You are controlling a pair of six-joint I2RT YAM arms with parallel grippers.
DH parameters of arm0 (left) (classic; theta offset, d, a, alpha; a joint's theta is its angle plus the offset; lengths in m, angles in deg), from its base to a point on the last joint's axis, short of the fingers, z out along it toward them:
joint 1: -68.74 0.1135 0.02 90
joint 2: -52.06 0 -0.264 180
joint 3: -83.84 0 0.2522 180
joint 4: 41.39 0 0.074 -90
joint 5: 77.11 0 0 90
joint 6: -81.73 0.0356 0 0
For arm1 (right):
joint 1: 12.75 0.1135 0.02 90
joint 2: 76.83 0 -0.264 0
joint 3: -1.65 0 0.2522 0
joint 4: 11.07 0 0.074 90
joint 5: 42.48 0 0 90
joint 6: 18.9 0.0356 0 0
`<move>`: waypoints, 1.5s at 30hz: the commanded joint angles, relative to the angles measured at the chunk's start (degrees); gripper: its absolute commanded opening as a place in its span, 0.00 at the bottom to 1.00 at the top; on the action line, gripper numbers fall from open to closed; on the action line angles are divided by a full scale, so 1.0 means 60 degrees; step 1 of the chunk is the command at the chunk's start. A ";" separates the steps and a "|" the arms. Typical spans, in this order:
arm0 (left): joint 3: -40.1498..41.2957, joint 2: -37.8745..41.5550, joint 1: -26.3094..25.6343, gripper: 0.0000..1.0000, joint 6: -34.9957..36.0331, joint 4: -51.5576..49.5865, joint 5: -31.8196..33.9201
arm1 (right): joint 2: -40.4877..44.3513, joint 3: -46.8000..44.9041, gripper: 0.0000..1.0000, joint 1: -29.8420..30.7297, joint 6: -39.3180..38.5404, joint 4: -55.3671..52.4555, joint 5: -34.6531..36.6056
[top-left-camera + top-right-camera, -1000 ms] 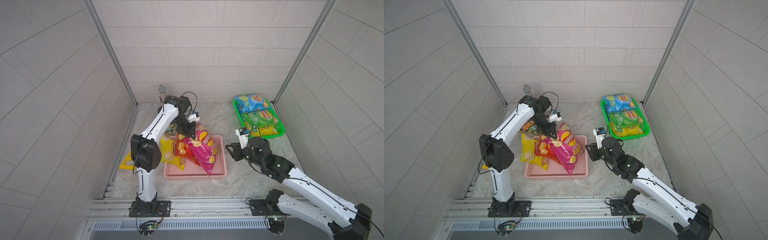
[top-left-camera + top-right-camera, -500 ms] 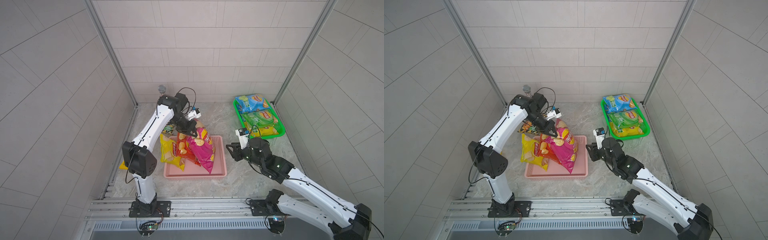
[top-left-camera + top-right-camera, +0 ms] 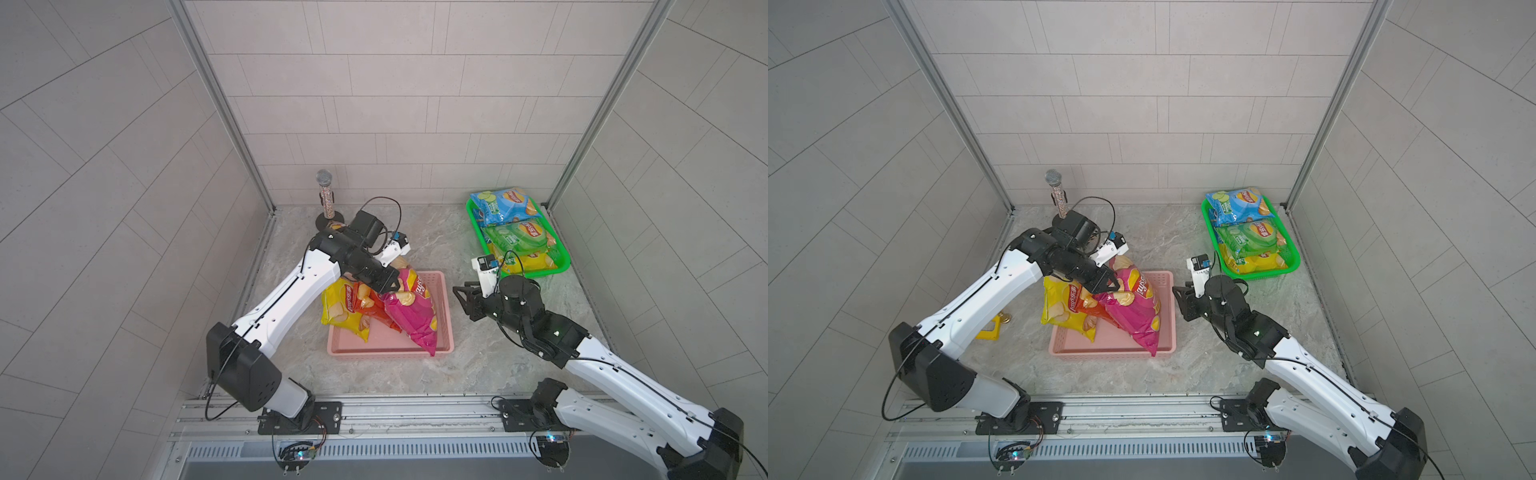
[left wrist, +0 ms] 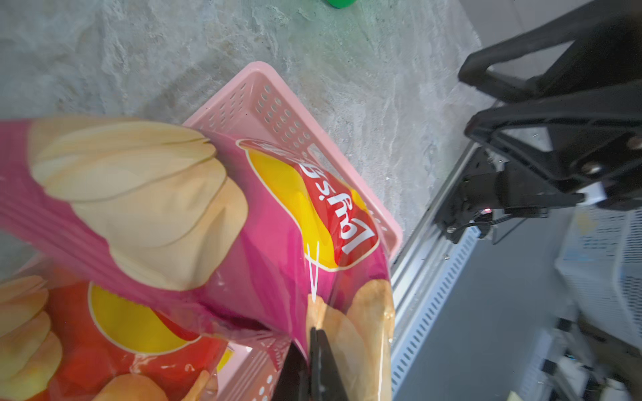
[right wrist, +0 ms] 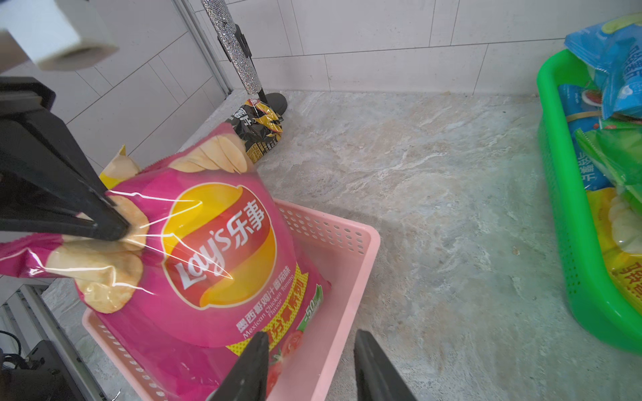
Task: Put the potato chips into the basket
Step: Place the potato chip in the basket.
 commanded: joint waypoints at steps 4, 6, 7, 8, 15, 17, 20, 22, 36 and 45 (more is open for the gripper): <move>0.0632 0.0580 -0.0748 0.00 0.0446 0.2127 0.2247 | -0.0066 -0.0233 0.45 0.0015 -0.0105 0.0384 0.0028; 0.0444 0.0563 -0.0753 0.00 0.0540 0.2014 0.2345 | -0.0084 -0.0270 0.46 0.0011 -0.0089 0.0422 0.0021; 0.0365 0.0576 -0.0755 0.00 0.0561 0.1957 0.2360 | -0.0095 -0.0278 0.46 0.0018 -0.0090 0.0436 0.0015; 0.0278 0.0653 -0.0757 0.00 0.0594 0.1940 0.2360 | -0.0096 -0.0300 0.45 0.0011 -0.0090 0.0434 0.0003; 0.0076 0.0999 -0.0797 0.00 0.0885 0.2154 0.2286 | -0.0227 -0.0422 0.46 0.0014 -0.0076 0.0635 -0.0110; 0.0259 0.0924 -0.0806 0.00 0.0855 0.2208 0.2320 | -0.0282 -0.0432 0.45 0.0018 -0.0061 0.0669 -0.0100; 0.0693 0.0760 -0.0822 0.00 0.0669 0.2366 0.2101 | -0.0308 -0.0460 0.46 0.0010 0.0001 0.0699 -0.0103; 0.0921 0.0693 -0.0879 0.00 0.0507 0.2563 0.2206 | -0.0311 -0.0525 0.45 0.0012 0.0040 0.0755 -0.0099; 0.1766 0.0403 -0.1008 0.06 0.0396 0.3952 0.3081 | -0.0568 -0.0570 0.46 0.0017 0.0153 0.0852 -0.0347; 0.1112 0.1200 -0.0996 0.64 0.0847 0.1965 0.3247 | -0.0973 -0.0611 0.48 0.0011 0.0594 0.1047 -0.0795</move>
